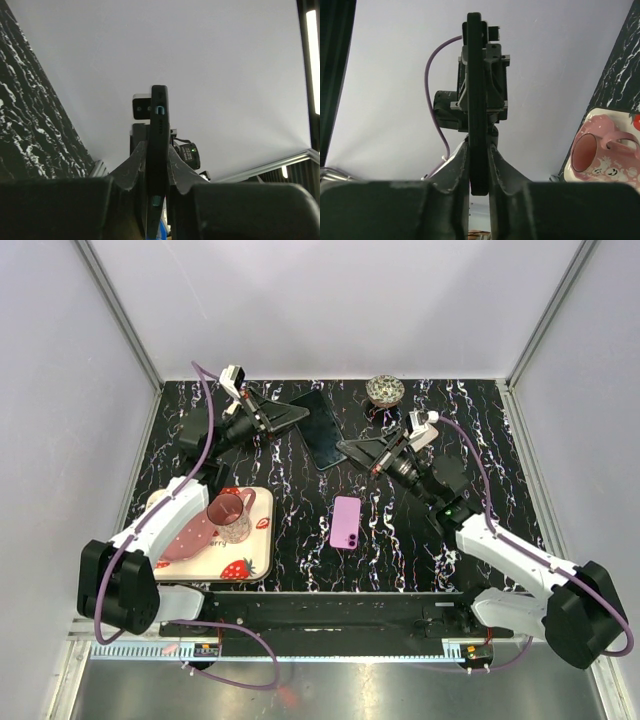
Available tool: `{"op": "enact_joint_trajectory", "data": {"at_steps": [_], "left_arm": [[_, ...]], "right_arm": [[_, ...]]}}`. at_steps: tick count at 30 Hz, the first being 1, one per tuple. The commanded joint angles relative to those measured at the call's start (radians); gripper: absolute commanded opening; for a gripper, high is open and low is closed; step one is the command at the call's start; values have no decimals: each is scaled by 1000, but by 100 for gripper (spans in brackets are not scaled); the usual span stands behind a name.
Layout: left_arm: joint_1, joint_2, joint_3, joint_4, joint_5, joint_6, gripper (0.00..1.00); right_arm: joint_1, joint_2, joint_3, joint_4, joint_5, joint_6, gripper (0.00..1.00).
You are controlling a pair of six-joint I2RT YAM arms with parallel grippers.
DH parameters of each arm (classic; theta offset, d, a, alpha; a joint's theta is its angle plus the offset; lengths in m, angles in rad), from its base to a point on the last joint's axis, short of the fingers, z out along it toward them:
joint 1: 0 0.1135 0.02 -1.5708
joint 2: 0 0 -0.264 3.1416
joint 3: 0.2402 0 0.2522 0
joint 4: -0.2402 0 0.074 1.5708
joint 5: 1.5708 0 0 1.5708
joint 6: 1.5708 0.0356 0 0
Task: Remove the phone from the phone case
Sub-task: Remove the phone case from the phone.
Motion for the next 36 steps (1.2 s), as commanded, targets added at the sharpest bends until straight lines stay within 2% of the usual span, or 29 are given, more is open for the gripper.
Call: {"op": "enact_joint_trajectory", "data": {"at_steps": [1, 3, 8, 11, 13, 15, 20, 24, 26, 27, 30, 32, 33, 34, 36], "left_arm": [[1, -6, 54, 97, -12, -27, 0], [2, 5, 48, 130, -13, -39, 0], [14, 36, 46, 164, -6, -47, 0], [24, 37, 43, 161, -7, -49, 0], [36, 37, 38, 155, -9, -49, 0], [45, 37, 29, 156, -10, -50, 0], [53, 37, 26, 164, -6, -55, 0], [59, 39, 20, 167, -4, -55, 0], [59, 37, 17, 170, -4, -56, 0], [60, 37, 17, 172, -4, -58, 0], [66, 39, 11, 179, -3, -59, 0], [65, 47, 8, 231, 11, -73, 0], [63, 54, 11, 282, 25, -87, 0], [65, 76, 17, 423, 48, -146, 0], [65, 94, 25, 539, 49, -208, 0]], "right_arm": [[8, -3, -44, 92, 28, 50, 11], [6, 9, -69, 130, 36, 93, 0], [6, 84, -113, 310, 33, 191, 0], [8, 113, -107, 331, 18, 215, 16], [8, 114, -110, 336, 22, 225, 31], [6, 109, -115, 333, 28, 226, 31], [8, 115, -122, 345, 38, 234, 24], [8, 138, -127, 396, 36, 251, 22], [8, 144, -130, 400, 36, 257, 12], [6, 146, -132, 411, 37, 261, 0], [8, 163, -150, 475, 54, 291, 0], [8, 199, -156, 532, 57, 355, 0], [6, 224, -161, 637, 65, 440, 0], [6, 257, -156, 719, 71, 480, 0], [9, 363, -132, 851, 77, 612, 0]]}}
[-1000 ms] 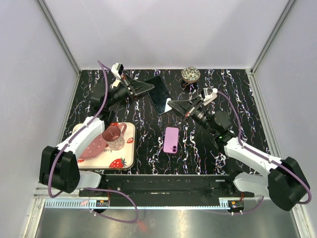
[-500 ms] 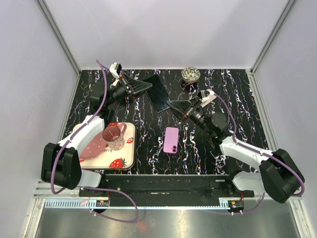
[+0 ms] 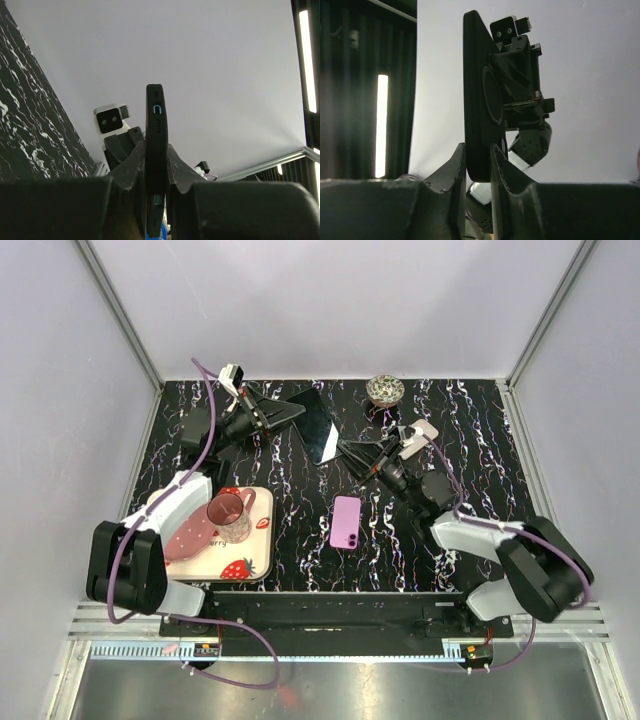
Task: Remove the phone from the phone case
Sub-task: Remove the phone case from the phone.
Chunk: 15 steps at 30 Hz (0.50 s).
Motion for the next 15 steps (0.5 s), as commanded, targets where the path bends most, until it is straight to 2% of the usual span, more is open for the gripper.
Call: {"op": "enact_joint_trajectory", "data": {"at_steps": [1, 8, 15], "left_arm": [[21, 22, 47, 480, 1, -201, 0], [25, 21, 62, 583, -38, -260, 0], [25, -28, 71, 536, -87, -255, 0]], "right_arm": [[14, 144, 40, 322, 51, 264, 0], [29, 178, 137, 320, 109, 324, 0], [49, 261, 220, 320, 102, 348, 0]]}}
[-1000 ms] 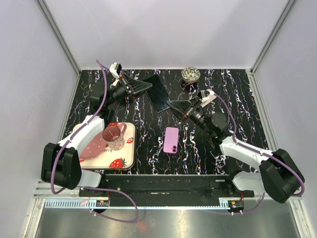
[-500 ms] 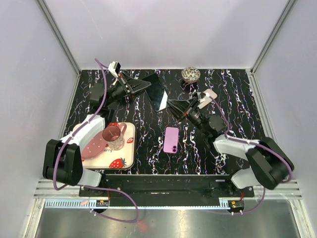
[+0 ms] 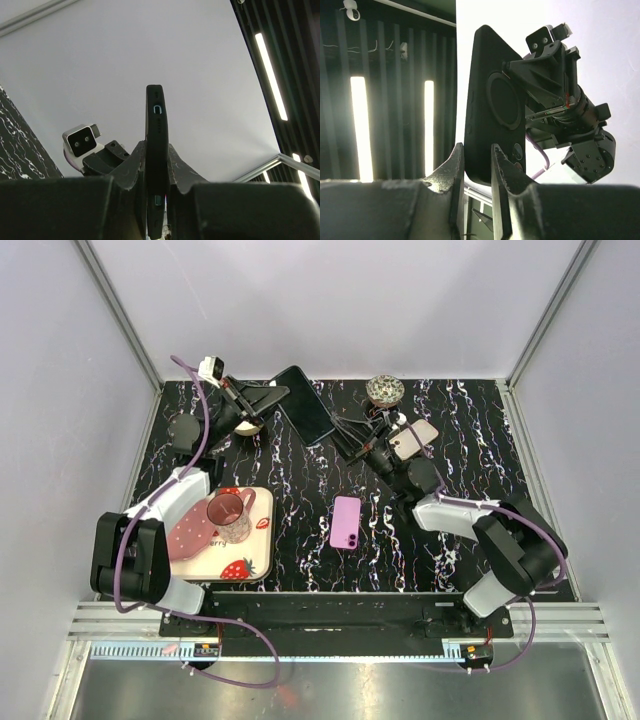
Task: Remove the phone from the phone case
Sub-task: Remove the phone case from the phone.
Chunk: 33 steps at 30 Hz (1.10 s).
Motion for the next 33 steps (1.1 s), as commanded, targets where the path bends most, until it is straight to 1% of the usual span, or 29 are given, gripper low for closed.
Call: {"op": "enact_joint_trajectory", "data": {"at_steps": [1, 7, 11, 13, 18, 21, 26, 33], "left_arm": [[-28, -107, 65, 209, -32, -87, 0], [-30, -134, 39, 223, -82, -112, 0], [-30, -143, 5, 278, -159, -208, 0], [-33, -152, 5, 287, -190, -222, 0], [-42, -213, 19, 240, -233, -207, 0], [-50, -229, 27, 229, -239, -210, 0], [-58, -252, 23, 207, -259, -210, 0], [-73, -258, 36, 214, -282, -229, 0]], "right_arm": [[32, 75, 43, 156, 52, 111, 0], [38, 96, 49, 156, 64, 126, 0], [49, 116, 77, 157, 77, 157, 0], [61, 147, 120, 157, 80, 168, 0], [90, 197, 213, 157, 87, 174, 0], [99, 211, 233, 156, 89, 168, 0], [127, 222, 232, 156, 104, 154, 0], [130, 222, 227, 137, 104, 143, 0]]}}
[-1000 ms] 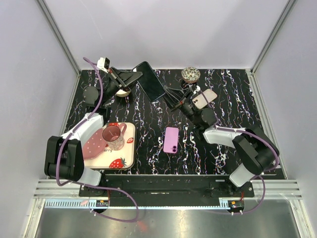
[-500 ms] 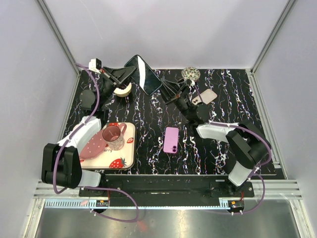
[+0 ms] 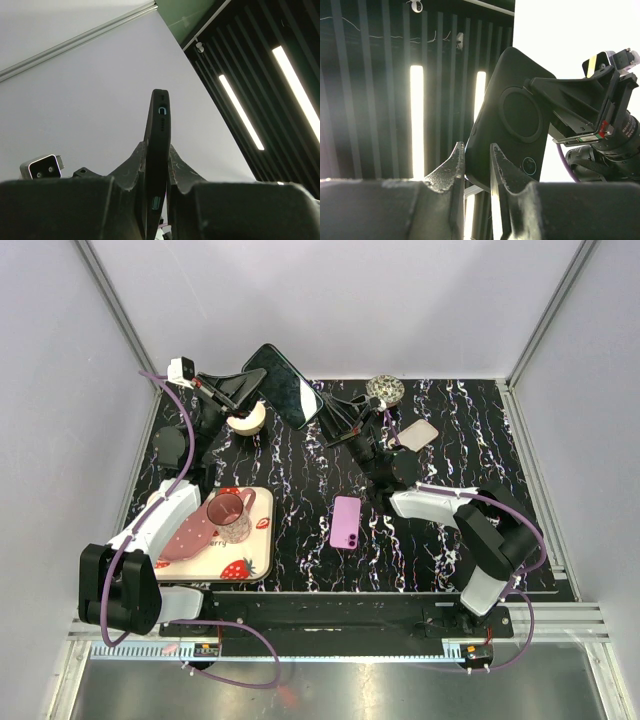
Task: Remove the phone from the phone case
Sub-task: Remove the phone case from the phone.
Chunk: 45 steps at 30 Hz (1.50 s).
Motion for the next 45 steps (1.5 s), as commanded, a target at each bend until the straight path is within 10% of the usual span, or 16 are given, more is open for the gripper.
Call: {"op": "enact_joint_trajectory", "data": {"at_steps": [1, 15, 26, 33, 45], "left_arm": [[-73, -89, 70, 224, -29, -179, 0], [-76, -103, 100, 262, -68, -269, 0], [-76, -121, 61, 232, -46, -271, 0], [-79, -175, 18, -63, 109, -161, 0], [-96, -179, -29, -235, 167, -55, 0]], "right_arm": [[36, 68, -11, 3, -35, 44, 0], [37, 117, -103, -21, -30, -33, 0], [10, -46, -71, -717, -225, -309, 0], [-7, -142, 56, -1206, -253, -646, 1], [-7, -148, 229, -1373, -292, -850, 17]]}}
